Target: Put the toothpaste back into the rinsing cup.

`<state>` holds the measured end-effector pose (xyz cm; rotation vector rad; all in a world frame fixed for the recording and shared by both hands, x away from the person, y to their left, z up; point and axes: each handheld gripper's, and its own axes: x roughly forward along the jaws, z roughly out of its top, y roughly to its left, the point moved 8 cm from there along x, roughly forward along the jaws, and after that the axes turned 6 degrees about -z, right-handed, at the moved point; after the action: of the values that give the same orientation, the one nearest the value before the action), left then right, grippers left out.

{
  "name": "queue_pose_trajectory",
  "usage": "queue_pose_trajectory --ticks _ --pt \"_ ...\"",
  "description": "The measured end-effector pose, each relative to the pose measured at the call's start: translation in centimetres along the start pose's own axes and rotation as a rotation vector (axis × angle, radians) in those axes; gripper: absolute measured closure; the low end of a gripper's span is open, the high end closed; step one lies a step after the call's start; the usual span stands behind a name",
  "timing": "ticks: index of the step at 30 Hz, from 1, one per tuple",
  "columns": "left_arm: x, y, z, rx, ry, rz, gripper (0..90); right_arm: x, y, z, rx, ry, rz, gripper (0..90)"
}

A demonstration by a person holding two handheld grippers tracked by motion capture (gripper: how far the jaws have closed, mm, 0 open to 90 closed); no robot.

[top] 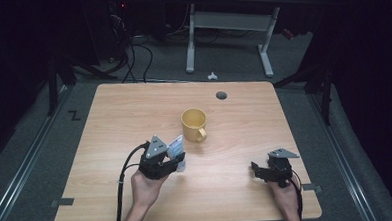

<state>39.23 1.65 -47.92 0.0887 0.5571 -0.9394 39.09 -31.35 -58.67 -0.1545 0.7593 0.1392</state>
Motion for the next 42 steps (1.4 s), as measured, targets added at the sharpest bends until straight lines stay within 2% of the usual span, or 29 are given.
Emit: queue_pose_trajectory --ticks 10,22,31,35,42 --pt "-0.4 0.3 1.5 0.007 -0.003 -0.014 65.6 0.0 0.0 0.0 0.000 0.000 0.000 21.8" --pt "-0.3 0.5 2.8 0.022 -0.006 -0.013 65.6 0.0 0.0 0.0 -0.001 0.000 0.000 21.8" --pt "-0.4 0.7 4.6 0.045 -0.011 -0.014 65.6 0.0 0.0 0.0 0.000 0.000 0.000 21.9" --pt "-0.3 0.9 5.1 0.043 -0.019 -0.018 65.6 0.0 0.0 0.0 0.000 0.000 0.001 21.8" --pt "0.0 1.2 5.8 0.054 -0.009 -0.015 65.6 0.0 0.0 0.0 -0.001 0.000 0.000 21.8"
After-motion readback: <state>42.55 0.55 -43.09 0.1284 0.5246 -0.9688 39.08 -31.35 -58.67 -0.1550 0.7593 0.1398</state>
